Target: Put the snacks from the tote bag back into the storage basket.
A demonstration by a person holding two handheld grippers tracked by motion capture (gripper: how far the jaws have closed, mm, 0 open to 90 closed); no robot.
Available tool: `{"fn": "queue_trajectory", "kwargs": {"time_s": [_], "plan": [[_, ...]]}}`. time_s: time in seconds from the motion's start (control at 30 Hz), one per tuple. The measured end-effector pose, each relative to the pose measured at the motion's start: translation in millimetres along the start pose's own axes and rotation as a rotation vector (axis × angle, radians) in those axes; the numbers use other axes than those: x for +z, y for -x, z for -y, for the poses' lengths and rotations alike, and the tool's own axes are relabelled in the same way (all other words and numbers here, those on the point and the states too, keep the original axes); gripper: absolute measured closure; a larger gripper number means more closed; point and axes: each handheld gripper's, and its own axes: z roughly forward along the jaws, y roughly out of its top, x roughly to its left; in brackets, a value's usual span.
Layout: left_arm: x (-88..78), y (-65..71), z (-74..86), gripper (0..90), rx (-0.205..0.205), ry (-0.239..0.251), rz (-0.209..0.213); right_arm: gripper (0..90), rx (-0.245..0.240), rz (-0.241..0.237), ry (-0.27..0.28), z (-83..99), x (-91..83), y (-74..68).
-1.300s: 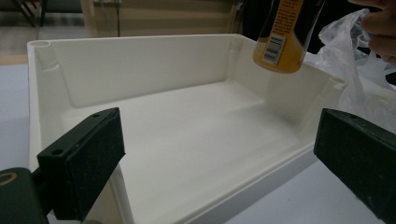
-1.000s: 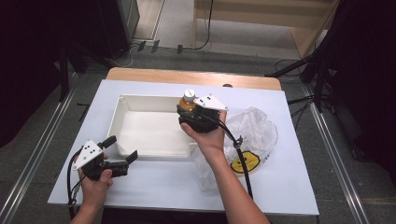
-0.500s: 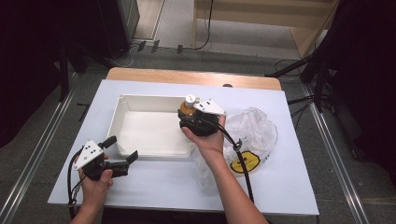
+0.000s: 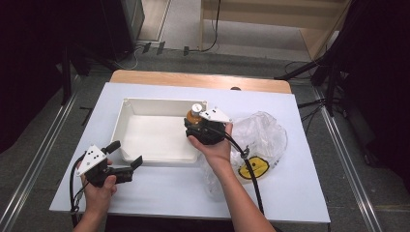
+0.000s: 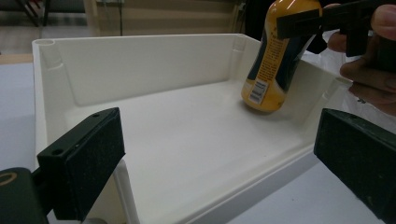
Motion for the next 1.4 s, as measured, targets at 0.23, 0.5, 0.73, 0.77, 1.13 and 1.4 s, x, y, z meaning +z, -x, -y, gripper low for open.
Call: {"fn": "queue_trajectory", "kwargs": {"time_s": [0.23,0.5,0.73,0.77,1.13,1.4], "plan": [[0.3,-0.6,0.2,2.0,0.001,-0.001,-0.001,30.9,0.002,-0.004,-0.01,2.9,2.1,0.2],[0.1,-0.7,0.3,2.0,-0.002,-0.001,-0.002,30.9,-0.003,-0.002,-0.021,6.2,4.4,0.9],[0.7,0.2,0.8,2.0,-0.002,-0.003,-0.002,30.3,-0.007,-0.022,-0.027,6.5,5.7,1.8],[0.7,0.4,1.1,2.0,0.0,-0.004,-0.003,30.1,-0.006,-0.023,-0.027,6.5,5.5,2.1],[-1.0,1.4,1.4,2.0,-0.002,0.004,-0.01,21.2,0.003,-0.053,0.039,-2.1,-10.2,6.0],[0.8,0.7,3.2,2.0,0.004,-0.005,-0.017,19.5,0.005,-0.066,0.06,-6.4,-22.7,12.3]]}}
